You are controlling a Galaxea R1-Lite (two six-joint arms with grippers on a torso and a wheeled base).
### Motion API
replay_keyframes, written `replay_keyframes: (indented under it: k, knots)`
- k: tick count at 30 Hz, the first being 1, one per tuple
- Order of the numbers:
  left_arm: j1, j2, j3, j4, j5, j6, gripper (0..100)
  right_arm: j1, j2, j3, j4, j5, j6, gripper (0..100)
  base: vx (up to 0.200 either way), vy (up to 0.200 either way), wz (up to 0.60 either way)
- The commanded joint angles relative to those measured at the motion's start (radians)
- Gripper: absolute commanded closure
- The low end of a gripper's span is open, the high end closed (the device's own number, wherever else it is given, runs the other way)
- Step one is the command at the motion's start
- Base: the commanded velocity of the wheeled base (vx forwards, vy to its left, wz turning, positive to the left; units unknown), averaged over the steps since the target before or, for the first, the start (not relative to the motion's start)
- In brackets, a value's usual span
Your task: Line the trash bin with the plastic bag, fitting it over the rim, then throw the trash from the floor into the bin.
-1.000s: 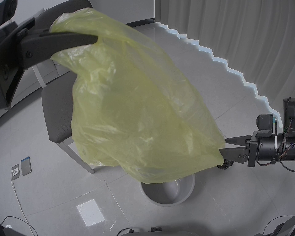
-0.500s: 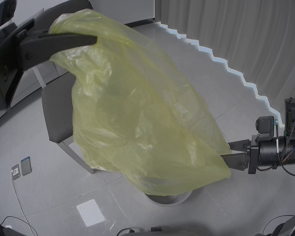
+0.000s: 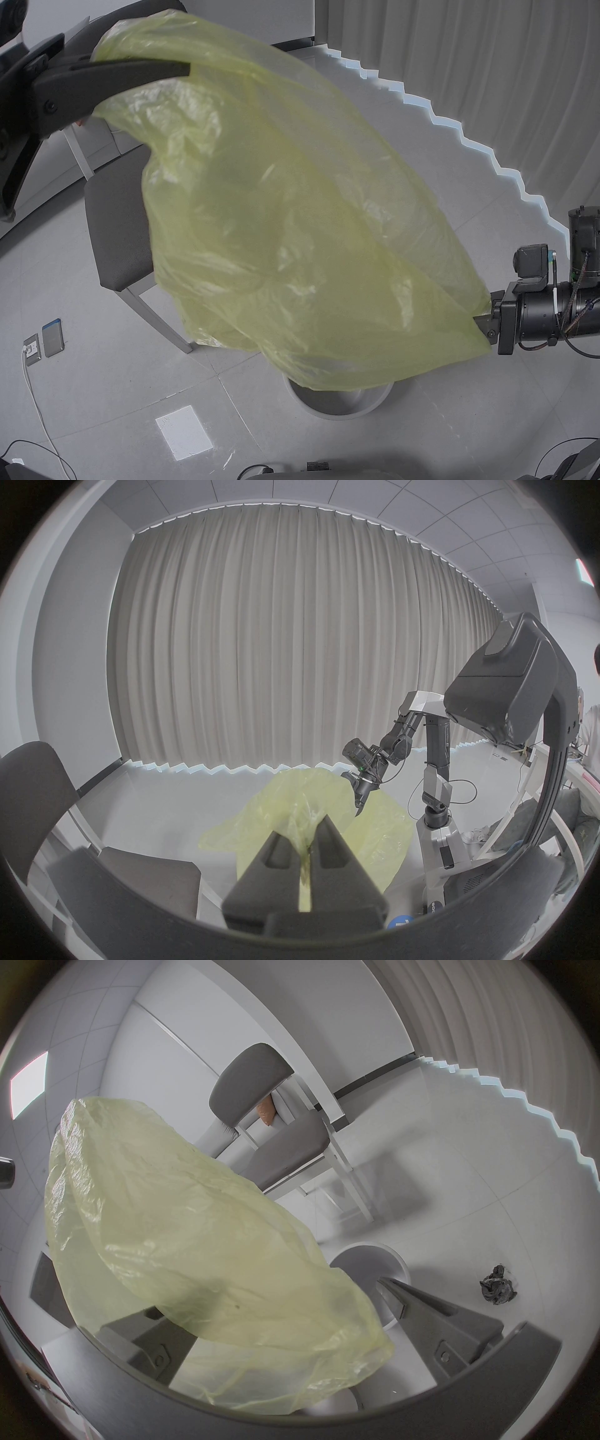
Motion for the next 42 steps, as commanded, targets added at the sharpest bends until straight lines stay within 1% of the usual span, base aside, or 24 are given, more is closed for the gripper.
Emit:
replay_keyframes:
  k: [1, 5, 6, 8, 9, 15, 20, 23, 24, 25, 26, 27, 28, 29, 30, 32, 33, 34, 37, 38, 42]
  knots:
    - [0.002, -0.005, 0.006, -0.001, 0.0, 0.0, 100, -0.018, -0.009, -0.001, 0.001, 0.0, -0.005, 0, 0.0, 0.0, 0.0]
    - [0.002, -0.003, 0.006, -0.001, 0.0, 0.0, 100, -0.019, -0.015, 0.008, 0.01, 0.0, -0.026, 0, 0.0, 0.0, 0.0]
    - [0.002, -0.003, 0.006, -0.001, 0.0, 0.0, 100, -0.019, -0.015, 0.014, 0.017, 0.0, -0.04, 100, 0.0, 0.0, 0.0]
    - [0.003, -0.006, 0.011, 0.001, 0.0, 0.0, 100, -0.021, -0.015, 0.025, 0.02, -0.001, -0.085, 100, 0.0, 0.0, 0.0]
    - [0.005, -0.006, 0.014, 0.001, 0.0, 0.0, 100, -0.022, -0.014, 0.026, 0.02, -0.003, -0.094, 100, 0.0, 0.0, 0.0]
    - [0.006, -0.012, 0.037, -0.001, 0.0, 0.002, 100, -0.044, -0.03, 0.011, 0.02, -0.003, -0.1, 100, 0.0, 0.0, 0.0]
    - [0.008, -0.006, 0.054, -0.001, 0.013, 0.003, 100, -0.047, -0.035, 0.008, 0.021, -0.003, -0.101, 100, 0.0, 0.0, 0.0]
    - [0.008, 0.011, 0.083, -0.001, 0.1, -0.009, 100, -0.047, -0.027, 0.011, 0.03, -0.003, -0.101, 100, 0.0, 0.0, 0.0]
    - [0.003, 0.014, 0.106, -0.002, 0.195, -0.027, 100, -0.047, -0.024, 0.011, 0.03, -0.006, -0.098, 100, 0.0, 0.0, 0.0]
    - [0.002, 0.015, 0.115, -0.005, 0.226, -0.037, 100, -0.045, -0.023, 0.011, 0.032, -0.006, -0.097, 100, 0.0, 0.0, 0.0]
    - [0.0, 0.014, 0.15, -0.05, 0.321, -0.084, 100, -0.047, -0.014, 0.009, 0.03, -0.017, -0.092, 100, 0.0, 0.0, 0.0]
    - [0.0, 0.011, 0.175, -0.106, 0.364, -0.132, 100, -0.045, -0.006, 0.011, 0.029, -0.032, -0.091, 100, 0.0, 0.0, 0.0]
    - [0.0, 0.008, 0.201, -0.166, 0.391, -0.184, 100, -0.045, -0.001, 0.012, 0.024, -0.047, -0.091, 100, 0.0, 0.0, 0.0]
    - [-0.001, 0.006, 0.244, -0.254, 0.422, -0.267, 100, -0.045, 0.0, 0.017, 0.023, -0.067, -0.091, 100, 0.0, 0.0, 0.0]
    - [-0.003, 0.005, 0.276, -0.309, 0.439, -0.325, 100, -0.045, 0.0, 0.017, 0.023, -0.077, -0.091, 100, 0.0, 0.0, 0.0]
    - [-0.006, 0.002, 0.384, -0.43, 0.493, -0.451, 100, -0.047, 0.0, 0.02, 0.024, -0.084, -0.085, 100, 0.0, 0.0, 0.0]
    - [-0.008, 0.002, 0.408, -0.45, 0.502, -0.468, 100, -0.045, 0.0, 0.02, 0.024, -0.084, -0.083, 100, 0.0, 0.0, 0.0]
    - [-0.009, 0.006, 0.493, -0.504, 0.526, -0.497, 100, -0.045, 0.002, 0.019, 0.029, -0.089, -0.078, 100, 0.0, 0.0, 0.0]
    - [-0.009, 0.023, 0.641, -0.607, 0.531, -0.521, 100, -0.047, 0.025, 0.019, 0.03, -0.095, -0.078, 100, 0.0, 0.0, 0.0]
    - [-0.012, 0.038, 0.692, -0.656, 0.53, -0.547, 100, -0.047, 0.037, 0.017, 0.03, -0.096, -0.078, 100, 0.0, 0.0, 0.0]
    - [-0.04, 0.095, 0.792, -0.829, 0.533, -0.629, 100, -0.054, 0.092, 0.003, 0.021, -0.101, -0.08, 100, 0.0, 0.0, 0.0]
